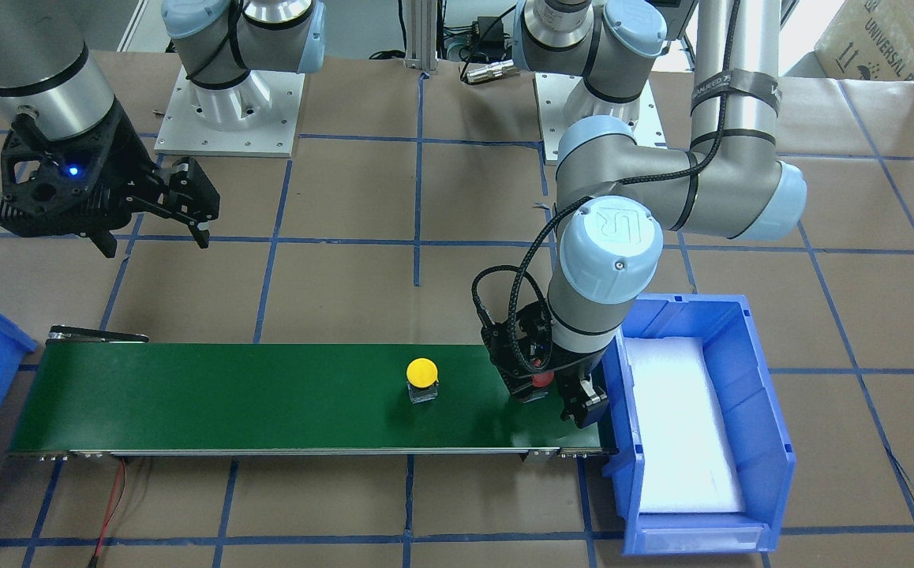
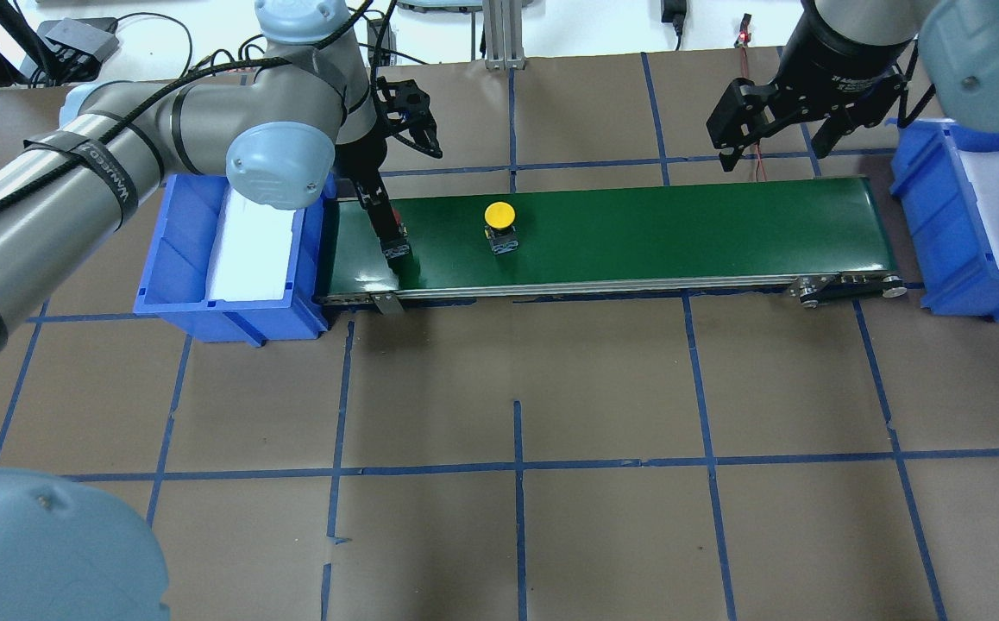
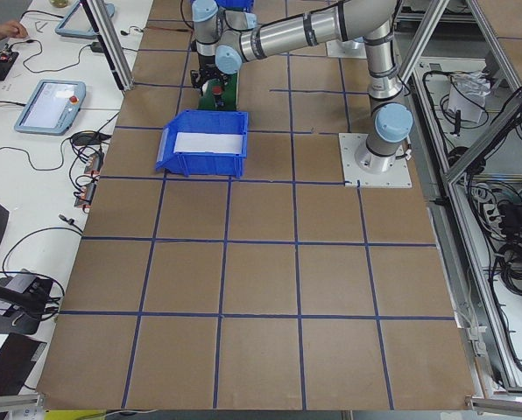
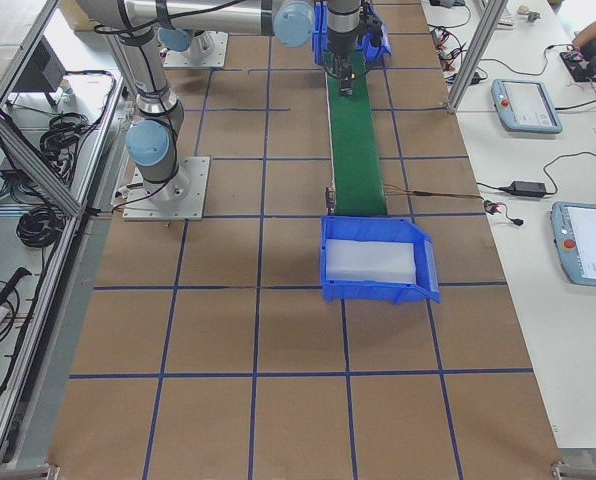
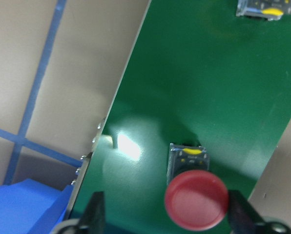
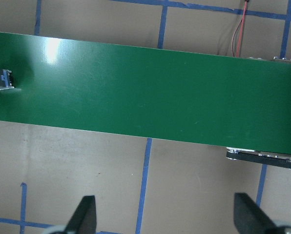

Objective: Transport two buttons from left to right
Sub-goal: 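Open the left gripper and raise it back above the bin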

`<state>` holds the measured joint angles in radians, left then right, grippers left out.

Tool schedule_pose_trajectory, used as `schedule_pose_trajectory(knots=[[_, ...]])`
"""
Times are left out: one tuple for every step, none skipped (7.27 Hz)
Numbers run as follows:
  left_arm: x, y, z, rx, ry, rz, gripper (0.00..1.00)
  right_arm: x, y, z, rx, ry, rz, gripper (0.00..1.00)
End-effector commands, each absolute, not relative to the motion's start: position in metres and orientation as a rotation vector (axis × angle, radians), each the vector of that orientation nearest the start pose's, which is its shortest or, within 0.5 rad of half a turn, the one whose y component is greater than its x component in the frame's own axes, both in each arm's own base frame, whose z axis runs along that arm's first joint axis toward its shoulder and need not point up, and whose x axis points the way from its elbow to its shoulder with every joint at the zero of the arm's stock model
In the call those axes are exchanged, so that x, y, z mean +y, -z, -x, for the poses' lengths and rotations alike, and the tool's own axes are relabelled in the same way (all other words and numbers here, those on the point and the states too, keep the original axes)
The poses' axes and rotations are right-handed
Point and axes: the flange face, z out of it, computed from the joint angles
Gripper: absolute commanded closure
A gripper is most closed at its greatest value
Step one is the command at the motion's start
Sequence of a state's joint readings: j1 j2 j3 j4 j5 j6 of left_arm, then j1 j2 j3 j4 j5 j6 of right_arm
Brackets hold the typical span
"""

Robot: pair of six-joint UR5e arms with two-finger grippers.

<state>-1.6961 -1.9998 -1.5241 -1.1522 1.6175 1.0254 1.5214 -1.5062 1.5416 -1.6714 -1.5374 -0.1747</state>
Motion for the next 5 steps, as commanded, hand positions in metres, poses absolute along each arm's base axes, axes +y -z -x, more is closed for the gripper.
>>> schedule_pose_trajectory(knots=[[-0.629,-0.346,0.204,2.657,0.106,-1.513,0.00,-0.530,-0.481,-0.112,3.113,0.105,0.205,0.00],[-0.630,-0.370,0.196,2.710,0.121,-1.411,0.00,-0.531,-0.480,-0.112,3.111,0.105,0.250,0.00],[-0.625,-0.399,0.169,2.820,0.108,-1.208,0.00,-0.530,-0.480,-0.112,3.111,0.105,0.260,0.00],[-0.618,-0.420,0.133,2.933,0.090,-0.960,0.00,-0.531,-0.479,-0.112,3.111,0.103,0.257,0.00],[-0.603,-0.448,0.101,2.993,0.084,-0.760,0.00,-0.531,-0.479,-0.112,3.111,0.103,0.260,0.00]])
